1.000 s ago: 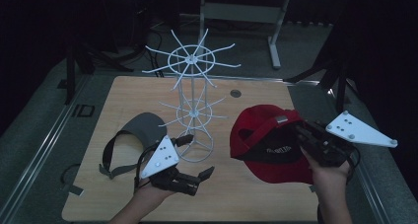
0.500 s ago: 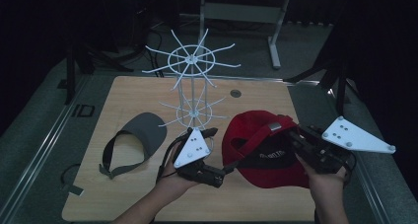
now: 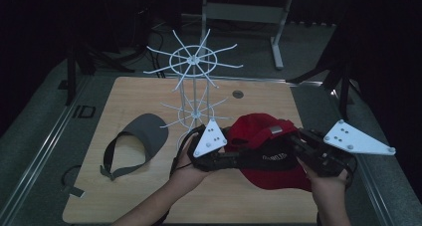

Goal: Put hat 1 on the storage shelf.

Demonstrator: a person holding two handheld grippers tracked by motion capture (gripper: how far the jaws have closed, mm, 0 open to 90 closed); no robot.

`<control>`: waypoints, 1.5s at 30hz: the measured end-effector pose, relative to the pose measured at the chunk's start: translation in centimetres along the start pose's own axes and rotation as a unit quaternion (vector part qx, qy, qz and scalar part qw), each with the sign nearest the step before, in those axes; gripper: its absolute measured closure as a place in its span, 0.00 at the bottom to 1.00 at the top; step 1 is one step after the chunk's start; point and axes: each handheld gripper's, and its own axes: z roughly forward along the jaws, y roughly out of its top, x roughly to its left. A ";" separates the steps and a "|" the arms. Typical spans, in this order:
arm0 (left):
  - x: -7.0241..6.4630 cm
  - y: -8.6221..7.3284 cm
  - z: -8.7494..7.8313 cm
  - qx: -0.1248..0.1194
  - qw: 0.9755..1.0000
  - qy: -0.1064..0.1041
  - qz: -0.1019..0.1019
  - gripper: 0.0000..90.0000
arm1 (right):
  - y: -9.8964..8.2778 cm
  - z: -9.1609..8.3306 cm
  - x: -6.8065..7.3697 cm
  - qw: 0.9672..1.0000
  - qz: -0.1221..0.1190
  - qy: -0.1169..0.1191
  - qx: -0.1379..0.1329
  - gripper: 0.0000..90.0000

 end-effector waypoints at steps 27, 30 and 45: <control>-0.2 2.5 0.1 0.011 0.998 0.049 0.027 0.98 | -3.6 -0.9 0.0 0.999 0.016 0.001 0.033 0.92; -0.3 2.7 0.1 0.012 0.998 0.047 0.028 0.98 | -4.2 -1.3 0.0 0.999 0.014 0.009 0.040 0.86; -0.1 2.9 -0.2 0.004 0.999 0.040 0.019 0.98 | -5.0 -1.5 0.7 0.995 0.004 0.076 0.060 0.53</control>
